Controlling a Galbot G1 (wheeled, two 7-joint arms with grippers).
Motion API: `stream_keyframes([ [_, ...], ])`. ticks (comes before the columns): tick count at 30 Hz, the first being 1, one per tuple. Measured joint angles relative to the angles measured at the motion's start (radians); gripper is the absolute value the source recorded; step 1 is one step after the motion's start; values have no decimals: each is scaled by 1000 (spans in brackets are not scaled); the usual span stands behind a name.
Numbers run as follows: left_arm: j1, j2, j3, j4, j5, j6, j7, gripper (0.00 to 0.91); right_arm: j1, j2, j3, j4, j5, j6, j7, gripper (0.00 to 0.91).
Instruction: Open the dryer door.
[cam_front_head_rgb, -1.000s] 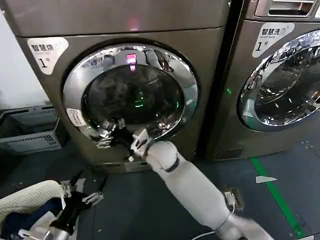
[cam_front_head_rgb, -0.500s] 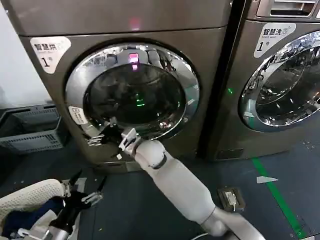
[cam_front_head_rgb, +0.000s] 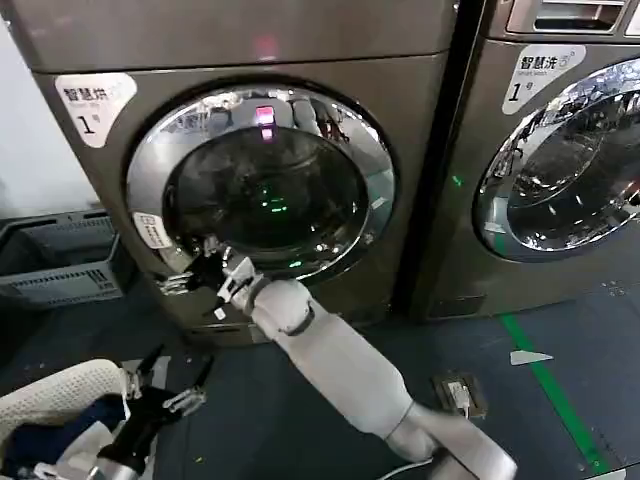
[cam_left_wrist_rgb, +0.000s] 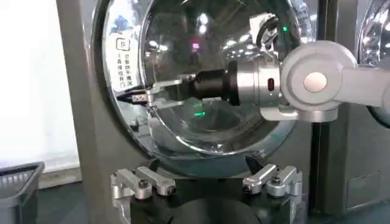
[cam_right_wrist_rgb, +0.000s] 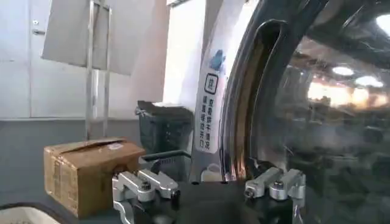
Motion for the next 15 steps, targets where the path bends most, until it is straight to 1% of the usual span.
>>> stream_keyframes([
  [15,-2,-5,7,5,8,-3,0,907,34,0,-32,-27,4,-10,3,907],
])
